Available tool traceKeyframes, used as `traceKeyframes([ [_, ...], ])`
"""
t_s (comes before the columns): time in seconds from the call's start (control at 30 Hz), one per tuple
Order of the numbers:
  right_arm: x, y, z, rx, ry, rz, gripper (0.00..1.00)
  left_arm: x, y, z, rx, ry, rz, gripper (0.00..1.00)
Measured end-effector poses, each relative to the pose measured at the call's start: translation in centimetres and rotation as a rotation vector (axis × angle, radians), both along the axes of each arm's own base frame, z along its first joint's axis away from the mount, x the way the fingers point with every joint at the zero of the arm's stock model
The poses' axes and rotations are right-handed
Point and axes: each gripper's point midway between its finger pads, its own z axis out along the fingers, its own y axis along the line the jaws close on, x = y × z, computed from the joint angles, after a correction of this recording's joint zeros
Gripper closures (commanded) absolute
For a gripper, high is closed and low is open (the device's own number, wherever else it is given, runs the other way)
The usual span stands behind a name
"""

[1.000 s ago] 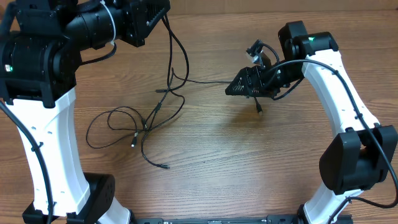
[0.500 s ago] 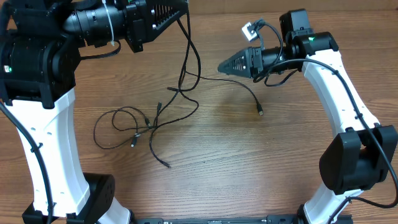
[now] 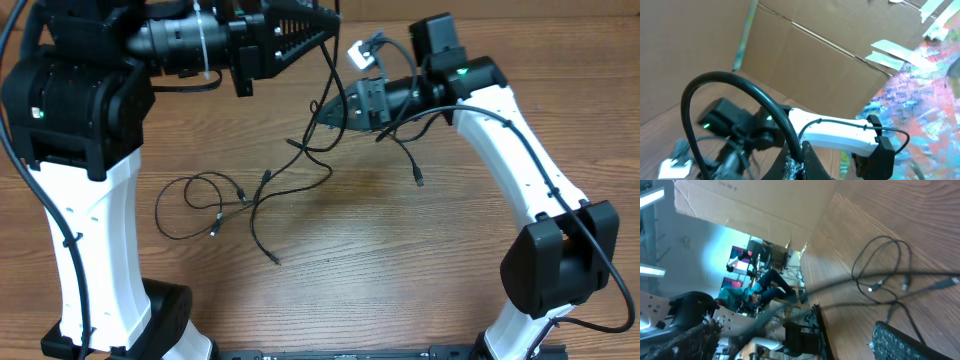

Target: Untangle cables

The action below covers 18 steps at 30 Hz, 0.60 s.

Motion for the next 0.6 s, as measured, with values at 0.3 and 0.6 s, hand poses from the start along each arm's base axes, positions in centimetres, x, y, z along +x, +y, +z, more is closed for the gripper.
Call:
traceKeyframes([
  [0.3,-1.6,2.3,-1.8,-0.125,0.127,-0.015,0.94,0.4,-1.3,-0.9,0.04,0.012,0.052,0.96],
  [0.6,-2.7,-6.4,-12.8,-0.929,0.282,-0.343,0.96,4.3,2.3,-4.5,0.173,0.116,0.342,0.96],
])
